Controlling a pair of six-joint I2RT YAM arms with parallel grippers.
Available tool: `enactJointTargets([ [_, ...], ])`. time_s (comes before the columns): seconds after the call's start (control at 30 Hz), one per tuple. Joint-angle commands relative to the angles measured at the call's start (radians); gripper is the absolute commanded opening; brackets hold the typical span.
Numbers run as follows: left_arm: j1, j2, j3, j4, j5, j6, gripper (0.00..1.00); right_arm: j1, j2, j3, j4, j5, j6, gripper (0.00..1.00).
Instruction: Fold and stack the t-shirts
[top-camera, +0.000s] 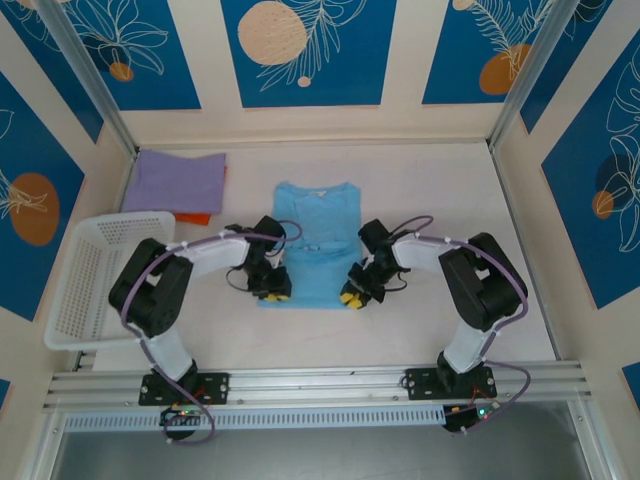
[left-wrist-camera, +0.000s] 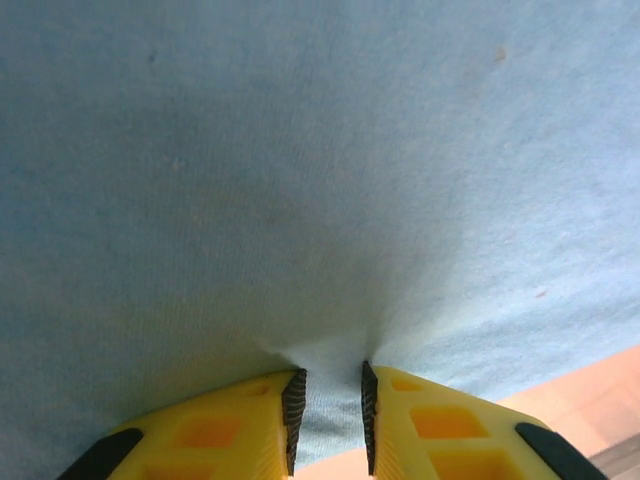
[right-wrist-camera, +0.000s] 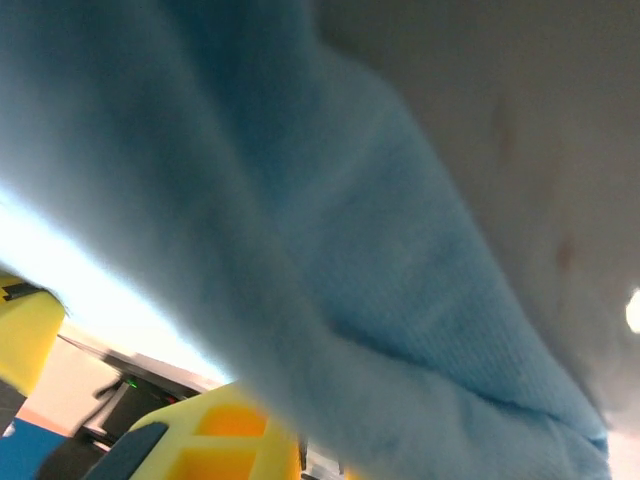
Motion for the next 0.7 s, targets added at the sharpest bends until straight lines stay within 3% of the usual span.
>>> enactJointTargets([
  [0.0,-0.023,-0.085,-0.125,-0.102,-0.017,-0.044,0.28,0.060,-0.049,-0.053,-0.091,0.100,0.021,0.18],
  [0.17,-0.023,-0.229,-0.122,-0.147,-0.045,-0.076,0.32,0.146,-0.171,-0.027,-0.138,0.182,0.005,0.25],
  [0.33,-0.018,-0.256,-0.072,-0.099,-0.057,-0.097,0.39,0.155,-0.199,0.050,-0.157,0.219,-0.029,0.26],
  [0.67,0.048,-0.221,-0.101,0.156,-0.043,-0.190,0.44,0.131,0.043,0.260,-0.148,0.224,-0.058,0.22],
])
